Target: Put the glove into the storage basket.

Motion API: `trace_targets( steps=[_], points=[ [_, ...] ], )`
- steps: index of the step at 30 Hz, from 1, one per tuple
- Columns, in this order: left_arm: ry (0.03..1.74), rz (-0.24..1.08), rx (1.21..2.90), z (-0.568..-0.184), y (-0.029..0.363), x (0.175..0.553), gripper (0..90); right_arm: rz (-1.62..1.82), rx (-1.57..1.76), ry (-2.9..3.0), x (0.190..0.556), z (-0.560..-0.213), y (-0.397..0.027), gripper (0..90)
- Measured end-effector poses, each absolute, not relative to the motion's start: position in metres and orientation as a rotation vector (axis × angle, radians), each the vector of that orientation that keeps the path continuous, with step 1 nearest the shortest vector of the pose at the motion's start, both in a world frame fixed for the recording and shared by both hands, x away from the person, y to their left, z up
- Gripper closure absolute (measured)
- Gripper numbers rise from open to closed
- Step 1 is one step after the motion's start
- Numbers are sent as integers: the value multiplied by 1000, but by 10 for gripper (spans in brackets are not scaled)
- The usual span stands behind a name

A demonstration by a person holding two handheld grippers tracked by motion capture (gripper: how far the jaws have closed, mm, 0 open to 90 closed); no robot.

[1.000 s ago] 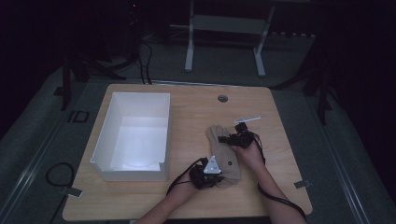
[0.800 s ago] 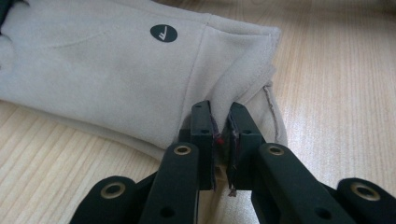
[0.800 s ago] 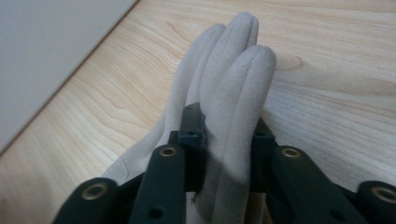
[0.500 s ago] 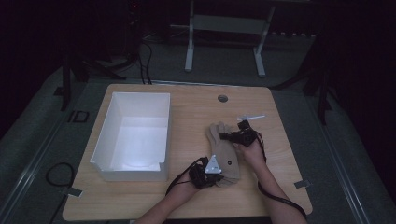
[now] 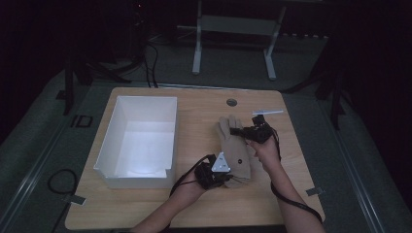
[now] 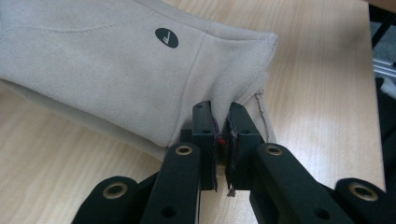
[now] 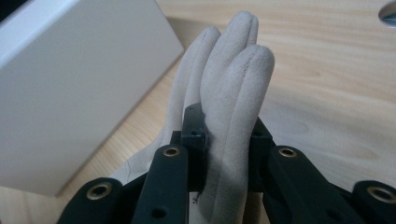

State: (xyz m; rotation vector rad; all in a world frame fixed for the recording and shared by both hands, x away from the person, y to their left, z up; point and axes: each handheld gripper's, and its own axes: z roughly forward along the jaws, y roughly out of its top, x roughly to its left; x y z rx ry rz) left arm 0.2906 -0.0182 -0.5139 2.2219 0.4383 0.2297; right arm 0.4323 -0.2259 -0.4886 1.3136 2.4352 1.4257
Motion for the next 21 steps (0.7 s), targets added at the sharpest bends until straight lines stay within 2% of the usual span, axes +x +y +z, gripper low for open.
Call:
trace_targets(
  steps=[14,21],
  points=[
    [434,278,2196,-468,2,288,848,1519,1260,2384,429,-441,-219,761],
    [445,213,2191,-452,14,292,848,1537,1258,2399,431,-431,-211,760]
  ],
)
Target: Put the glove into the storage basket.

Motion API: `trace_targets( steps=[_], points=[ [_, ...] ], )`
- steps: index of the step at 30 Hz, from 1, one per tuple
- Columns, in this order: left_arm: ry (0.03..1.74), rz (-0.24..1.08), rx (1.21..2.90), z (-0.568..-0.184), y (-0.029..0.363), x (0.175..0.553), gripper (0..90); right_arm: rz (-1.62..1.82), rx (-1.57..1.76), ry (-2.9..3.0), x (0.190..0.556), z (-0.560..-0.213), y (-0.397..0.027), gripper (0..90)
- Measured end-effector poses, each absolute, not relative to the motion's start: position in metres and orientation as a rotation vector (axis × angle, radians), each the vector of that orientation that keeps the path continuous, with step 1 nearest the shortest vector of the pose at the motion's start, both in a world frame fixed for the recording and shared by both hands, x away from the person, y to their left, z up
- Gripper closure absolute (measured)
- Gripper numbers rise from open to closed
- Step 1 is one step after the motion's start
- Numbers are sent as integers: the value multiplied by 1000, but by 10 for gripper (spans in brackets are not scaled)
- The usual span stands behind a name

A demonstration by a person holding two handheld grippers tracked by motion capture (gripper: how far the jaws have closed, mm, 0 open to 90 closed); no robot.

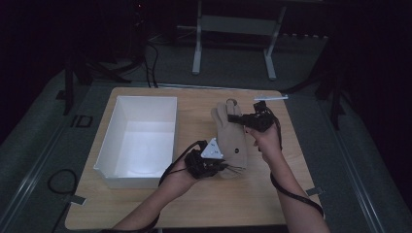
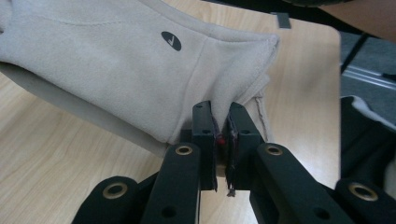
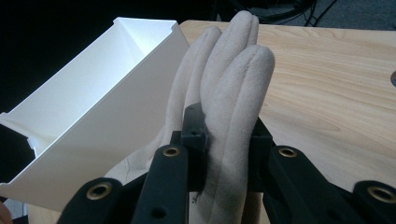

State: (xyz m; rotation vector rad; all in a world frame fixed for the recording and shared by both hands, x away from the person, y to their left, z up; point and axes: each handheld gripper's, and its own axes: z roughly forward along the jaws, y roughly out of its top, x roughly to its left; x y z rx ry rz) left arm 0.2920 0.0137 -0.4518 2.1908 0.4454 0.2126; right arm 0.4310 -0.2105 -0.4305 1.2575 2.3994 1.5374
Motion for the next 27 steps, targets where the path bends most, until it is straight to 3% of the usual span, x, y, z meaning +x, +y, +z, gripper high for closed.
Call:
trace_targets(
  steps=[10,27],
  points=[
    [449,221,2177,-434,27,290,847,1586,1249,2394,432,-419,-203,760],
    [486,351,2169,-402,65,288,846,1634,1186,2386,441,-378,-162,760]
  ],
)
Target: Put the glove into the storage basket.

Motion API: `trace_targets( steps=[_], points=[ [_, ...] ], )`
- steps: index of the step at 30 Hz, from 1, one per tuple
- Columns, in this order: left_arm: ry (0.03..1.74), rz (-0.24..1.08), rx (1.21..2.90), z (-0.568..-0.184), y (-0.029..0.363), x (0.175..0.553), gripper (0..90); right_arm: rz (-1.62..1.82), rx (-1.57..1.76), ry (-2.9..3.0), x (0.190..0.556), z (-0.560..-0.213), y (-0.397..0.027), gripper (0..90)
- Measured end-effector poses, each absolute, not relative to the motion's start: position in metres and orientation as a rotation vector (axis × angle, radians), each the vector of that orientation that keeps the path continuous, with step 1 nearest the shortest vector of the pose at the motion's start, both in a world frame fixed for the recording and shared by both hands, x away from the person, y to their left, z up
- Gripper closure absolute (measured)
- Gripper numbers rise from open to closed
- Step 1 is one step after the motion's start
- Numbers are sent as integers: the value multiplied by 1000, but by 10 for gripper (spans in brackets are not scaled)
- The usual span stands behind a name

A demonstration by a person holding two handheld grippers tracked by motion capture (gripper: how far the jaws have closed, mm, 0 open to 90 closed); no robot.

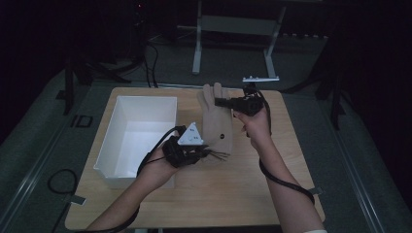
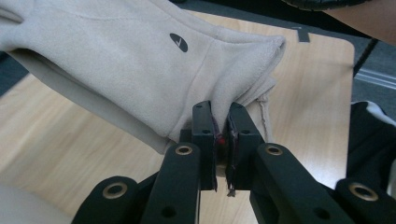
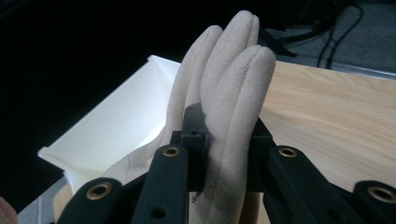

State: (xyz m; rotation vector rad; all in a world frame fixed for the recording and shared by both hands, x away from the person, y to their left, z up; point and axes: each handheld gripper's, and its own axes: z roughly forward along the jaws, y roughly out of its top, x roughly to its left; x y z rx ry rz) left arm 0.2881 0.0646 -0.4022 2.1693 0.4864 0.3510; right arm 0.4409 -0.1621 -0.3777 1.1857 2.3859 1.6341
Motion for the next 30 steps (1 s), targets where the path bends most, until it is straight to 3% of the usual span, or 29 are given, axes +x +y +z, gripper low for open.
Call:
trace_targets(
  steps=[30],
  points=[
    [669,473,2112,-397,168,273,846,1633,1066,2482,446,-358,-53,759]
  ],
)
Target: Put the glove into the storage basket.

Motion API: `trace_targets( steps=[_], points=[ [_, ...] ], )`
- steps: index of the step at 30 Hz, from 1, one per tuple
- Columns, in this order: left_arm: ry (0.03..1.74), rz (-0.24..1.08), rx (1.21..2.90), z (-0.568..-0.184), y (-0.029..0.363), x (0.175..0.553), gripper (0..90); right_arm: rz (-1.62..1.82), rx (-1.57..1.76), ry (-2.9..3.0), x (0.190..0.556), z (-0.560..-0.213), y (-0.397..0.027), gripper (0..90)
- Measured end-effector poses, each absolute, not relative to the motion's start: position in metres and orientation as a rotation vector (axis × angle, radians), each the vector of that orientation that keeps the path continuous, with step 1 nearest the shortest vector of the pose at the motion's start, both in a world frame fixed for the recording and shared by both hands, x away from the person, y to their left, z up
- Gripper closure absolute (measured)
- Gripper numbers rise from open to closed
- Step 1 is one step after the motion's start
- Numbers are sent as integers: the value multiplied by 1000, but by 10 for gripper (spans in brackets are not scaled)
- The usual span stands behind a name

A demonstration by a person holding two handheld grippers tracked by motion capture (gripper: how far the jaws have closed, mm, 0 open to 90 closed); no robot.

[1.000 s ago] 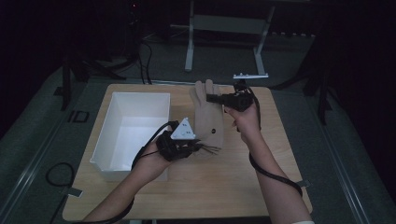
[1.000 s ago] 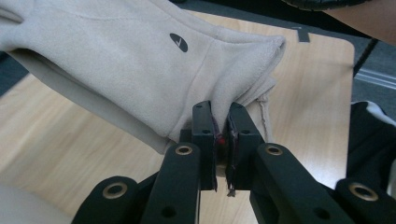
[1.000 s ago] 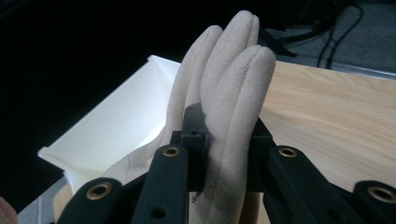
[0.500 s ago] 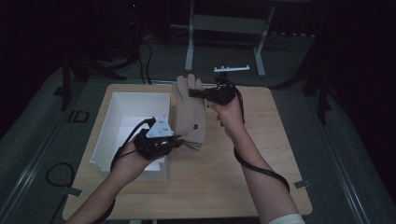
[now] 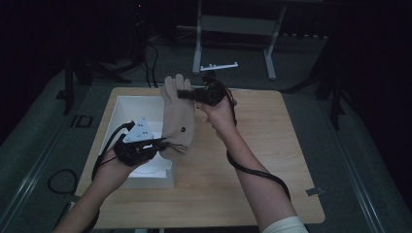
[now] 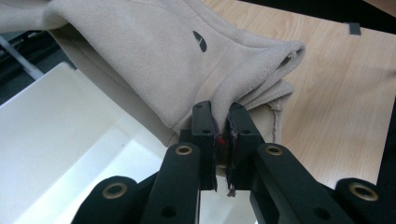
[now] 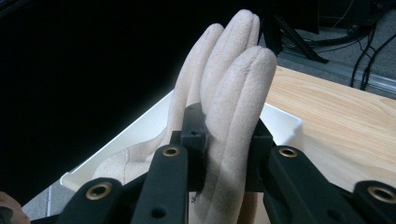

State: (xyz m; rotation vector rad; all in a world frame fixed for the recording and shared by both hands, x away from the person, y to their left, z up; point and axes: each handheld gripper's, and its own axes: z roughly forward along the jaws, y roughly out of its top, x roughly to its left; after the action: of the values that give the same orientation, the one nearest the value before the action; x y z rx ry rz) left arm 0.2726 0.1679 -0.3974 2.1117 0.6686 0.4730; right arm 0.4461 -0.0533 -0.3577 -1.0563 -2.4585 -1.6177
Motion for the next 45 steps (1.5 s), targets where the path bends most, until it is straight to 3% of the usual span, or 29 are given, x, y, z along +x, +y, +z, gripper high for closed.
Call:
trace_targets(
  steps=[20,40,45],
  points=[
    [816,495,2091,-427,224,257,845,-1512,-982,-2465,455,-392,28,759],
    [904,439,2100,-494,223,263,843,-1302,-982,-2575,464,-444,56,751],
    [909,432,2102,-502,225,264,837,-1248,-979,-2609,467,-449,59,700]
  ],
)
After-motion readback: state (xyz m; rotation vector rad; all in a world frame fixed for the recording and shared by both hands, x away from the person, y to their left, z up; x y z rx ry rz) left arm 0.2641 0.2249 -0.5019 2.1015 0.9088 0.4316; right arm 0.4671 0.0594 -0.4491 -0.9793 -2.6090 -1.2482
